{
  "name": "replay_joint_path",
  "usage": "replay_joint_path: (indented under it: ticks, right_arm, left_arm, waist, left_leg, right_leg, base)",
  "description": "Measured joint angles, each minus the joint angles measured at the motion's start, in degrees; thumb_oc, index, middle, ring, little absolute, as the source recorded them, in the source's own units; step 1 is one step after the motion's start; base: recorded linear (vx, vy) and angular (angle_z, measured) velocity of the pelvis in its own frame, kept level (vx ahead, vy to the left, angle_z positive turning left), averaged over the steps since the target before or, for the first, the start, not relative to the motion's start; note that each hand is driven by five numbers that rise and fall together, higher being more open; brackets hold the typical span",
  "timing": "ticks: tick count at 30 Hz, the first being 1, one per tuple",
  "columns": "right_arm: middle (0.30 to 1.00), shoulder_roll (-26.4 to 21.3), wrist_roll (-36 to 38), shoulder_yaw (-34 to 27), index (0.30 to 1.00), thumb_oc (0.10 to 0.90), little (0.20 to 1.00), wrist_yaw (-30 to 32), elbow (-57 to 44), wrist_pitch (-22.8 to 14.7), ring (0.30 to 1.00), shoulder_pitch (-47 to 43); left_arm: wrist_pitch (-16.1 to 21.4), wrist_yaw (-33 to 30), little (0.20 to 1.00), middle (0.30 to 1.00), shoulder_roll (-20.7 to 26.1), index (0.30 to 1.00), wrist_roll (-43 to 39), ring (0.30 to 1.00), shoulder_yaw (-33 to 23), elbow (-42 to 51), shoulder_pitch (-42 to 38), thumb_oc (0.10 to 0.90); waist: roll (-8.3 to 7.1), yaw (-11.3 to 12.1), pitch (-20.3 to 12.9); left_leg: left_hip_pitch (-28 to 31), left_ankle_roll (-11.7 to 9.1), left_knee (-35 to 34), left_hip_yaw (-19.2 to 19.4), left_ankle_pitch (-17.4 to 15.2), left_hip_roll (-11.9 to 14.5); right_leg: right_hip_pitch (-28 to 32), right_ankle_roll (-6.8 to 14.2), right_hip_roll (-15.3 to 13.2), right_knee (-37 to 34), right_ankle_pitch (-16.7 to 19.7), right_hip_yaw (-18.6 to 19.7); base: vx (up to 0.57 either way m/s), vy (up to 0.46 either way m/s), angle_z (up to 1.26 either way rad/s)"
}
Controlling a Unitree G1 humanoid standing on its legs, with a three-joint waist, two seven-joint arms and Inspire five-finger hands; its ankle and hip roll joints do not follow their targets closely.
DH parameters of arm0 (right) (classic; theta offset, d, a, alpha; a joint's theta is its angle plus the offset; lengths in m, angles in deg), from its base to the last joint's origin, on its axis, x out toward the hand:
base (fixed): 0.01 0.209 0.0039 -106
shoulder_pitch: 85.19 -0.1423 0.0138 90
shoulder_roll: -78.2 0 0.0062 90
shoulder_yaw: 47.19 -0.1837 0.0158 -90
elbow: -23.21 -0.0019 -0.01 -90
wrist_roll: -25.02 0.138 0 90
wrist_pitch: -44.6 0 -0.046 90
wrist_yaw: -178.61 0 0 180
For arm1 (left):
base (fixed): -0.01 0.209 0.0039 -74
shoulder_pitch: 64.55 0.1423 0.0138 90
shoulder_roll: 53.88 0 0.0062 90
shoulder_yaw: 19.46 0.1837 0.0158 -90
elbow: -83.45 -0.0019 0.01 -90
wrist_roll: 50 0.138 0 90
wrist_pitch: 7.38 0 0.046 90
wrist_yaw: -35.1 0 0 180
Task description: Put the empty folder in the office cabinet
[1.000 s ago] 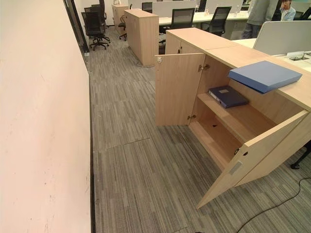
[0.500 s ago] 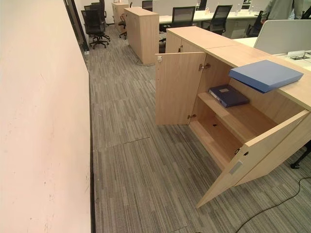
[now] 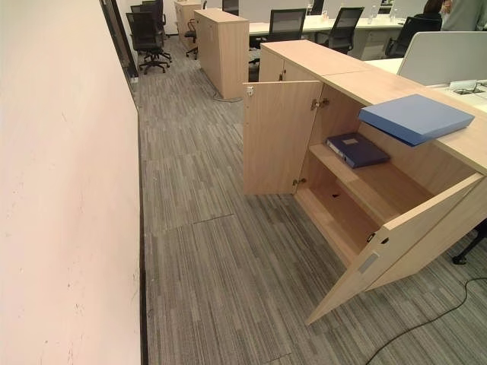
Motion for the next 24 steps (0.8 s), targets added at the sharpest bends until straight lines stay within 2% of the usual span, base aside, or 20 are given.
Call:
replay_joint_path:
  ticks: [9,24]
  right_arm:
    - [0.9,0.0,-6.3,3.5,0.9,0.8,0.9,2.1,0.6,1.3,0.9,0.1]
    - [0.9,-0.4,-8.0,5.8,0.9,0.8,0.9,0.2,1.1,2.6,0.9,-0.5]
  left_arm:
    - [0.0,-0.4,0.9,0.9,0.0,0.9,0.1,0.9,0.1,0.0,0.0,0.8]
    - [-0.2,-0.4,0.9,0.9,0.1,0.9,0.1,0.9,0.0,0.0,-0.7,0.8]
  waist:
    - [0.0,0.1,0.0]
    - [-0.05,0.1,1.4]
  left_leg:
    - [0.0,0.0,0.0,0.0,0.0,0.0]
    - [-1.0,-0.3,0.0,-1.4,0.0,0.1]
  right_leg:
    - [0.0,0.0,0.0,0.0,0.0,0.0]
    - [-0.4,-0.3,0.2,0.1,-0.5,-1.4]
  base:
    - [0.0,0.0,0.0]
    - [0.03,-0.044,0.04]
